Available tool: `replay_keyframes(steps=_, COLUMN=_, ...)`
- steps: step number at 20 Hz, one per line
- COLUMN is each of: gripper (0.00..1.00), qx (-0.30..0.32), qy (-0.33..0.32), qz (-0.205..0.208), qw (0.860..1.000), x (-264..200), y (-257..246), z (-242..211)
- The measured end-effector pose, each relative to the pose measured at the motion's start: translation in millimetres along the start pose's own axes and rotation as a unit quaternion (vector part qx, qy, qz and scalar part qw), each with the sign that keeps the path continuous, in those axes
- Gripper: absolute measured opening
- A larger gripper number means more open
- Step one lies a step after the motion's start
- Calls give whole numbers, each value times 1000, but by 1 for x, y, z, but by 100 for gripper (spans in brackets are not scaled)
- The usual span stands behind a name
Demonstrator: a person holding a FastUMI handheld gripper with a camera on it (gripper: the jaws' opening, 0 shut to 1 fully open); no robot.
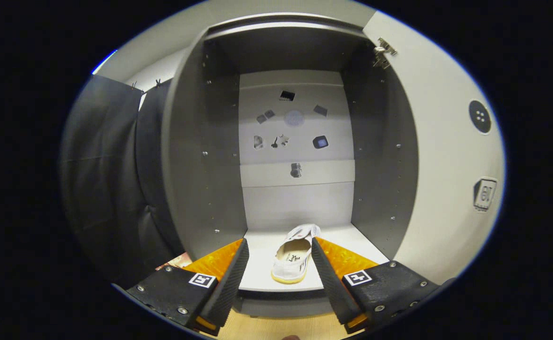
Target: Open the shoe cabinet door, grab the shoes and put them into the shoe cabinet, then close the shoe cabinet door.
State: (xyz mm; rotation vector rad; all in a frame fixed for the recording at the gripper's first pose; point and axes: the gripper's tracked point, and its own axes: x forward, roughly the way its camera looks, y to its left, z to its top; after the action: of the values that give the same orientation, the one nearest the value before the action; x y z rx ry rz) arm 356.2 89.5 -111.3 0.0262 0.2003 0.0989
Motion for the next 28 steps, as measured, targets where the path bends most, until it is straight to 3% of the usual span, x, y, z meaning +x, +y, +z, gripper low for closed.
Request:
replay_keyframes(steps=4, gripper=84, qx=21, qy=0, qz=14, qw=1000, x=-80, y=-8, z=2)
replay_keyframes(steps=13, gripper=90, qx=-4, qy=-21, qz=25, qw=999, x=-230, y=-14, z=9)
replay_keyframes(steps=28, gripper=93, qx=2, qy=-49, qz=15, qw=999, x=-325, y=-17, z=28)
